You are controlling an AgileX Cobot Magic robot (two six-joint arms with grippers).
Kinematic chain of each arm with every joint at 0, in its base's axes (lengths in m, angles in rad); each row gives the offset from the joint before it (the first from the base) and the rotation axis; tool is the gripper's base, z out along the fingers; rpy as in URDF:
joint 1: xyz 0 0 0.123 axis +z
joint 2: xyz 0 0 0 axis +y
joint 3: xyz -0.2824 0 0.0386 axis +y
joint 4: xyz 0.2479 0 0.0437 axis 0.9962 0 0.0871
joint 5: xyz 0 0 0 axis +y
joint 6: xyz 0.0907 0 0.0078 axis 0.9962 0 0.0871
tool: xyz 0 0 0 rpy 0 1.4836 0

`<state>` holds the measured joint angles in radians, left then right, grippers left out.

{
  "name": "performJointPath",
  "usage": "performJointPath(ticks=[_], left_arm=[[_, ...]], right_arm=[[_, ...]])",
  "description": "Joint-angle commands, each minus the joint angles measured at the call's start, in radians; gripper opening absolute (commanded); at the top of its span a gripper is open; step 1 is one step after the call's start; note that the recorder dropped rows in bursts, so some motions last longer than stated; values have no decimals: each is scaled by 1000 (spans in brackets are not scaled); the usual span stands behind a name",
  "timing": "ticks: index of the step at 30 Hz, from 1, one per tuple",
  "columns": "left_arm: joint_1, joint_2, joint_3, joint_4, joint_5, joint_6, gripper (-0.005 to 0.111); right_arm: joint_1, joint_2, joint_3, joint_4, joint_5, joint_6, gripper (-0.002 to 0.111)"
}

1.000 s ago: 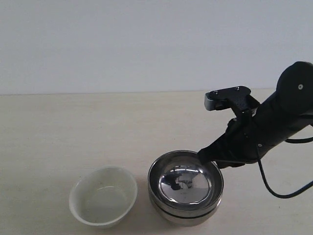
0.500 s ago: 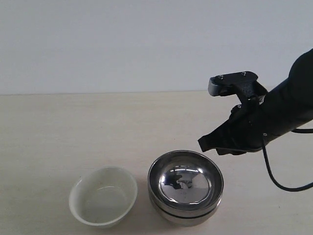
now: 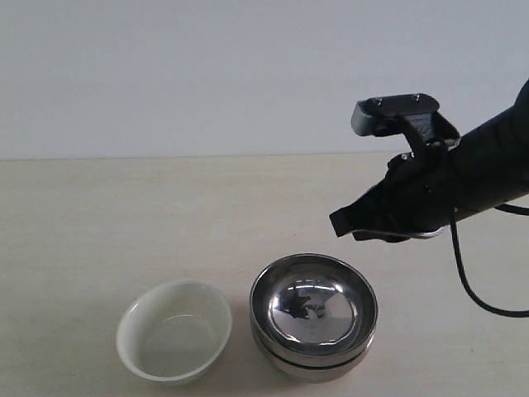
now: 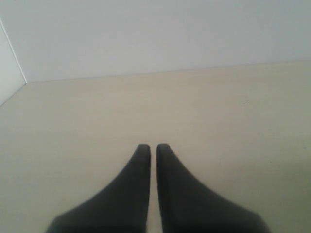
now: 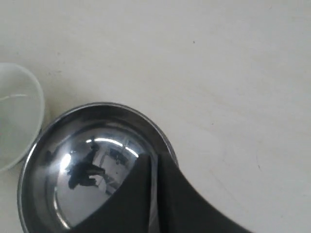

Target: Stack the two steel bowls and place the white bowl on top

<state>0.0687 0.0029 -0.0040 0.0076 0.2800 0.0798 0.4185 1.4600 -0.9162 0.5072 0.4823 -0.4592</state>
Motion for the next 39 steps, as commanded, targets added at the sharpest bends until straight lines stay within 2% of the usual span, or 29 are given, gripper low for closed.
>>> performJointPath(ticks=[1, 29, 39], left_arm=[[5, -3, 4, -8, -2, 4, 4], [5, -3, 4, -8, -2, 4, 4], [5, -3, 4, -8, -2, 4, 4]], right_arm=[[-1, -130, -5, 4, -52, -8, 0], [-1, -916, -3, -7, -26, -5, 0], [-1, -1158, -3, -190, -21, 134, 0]])
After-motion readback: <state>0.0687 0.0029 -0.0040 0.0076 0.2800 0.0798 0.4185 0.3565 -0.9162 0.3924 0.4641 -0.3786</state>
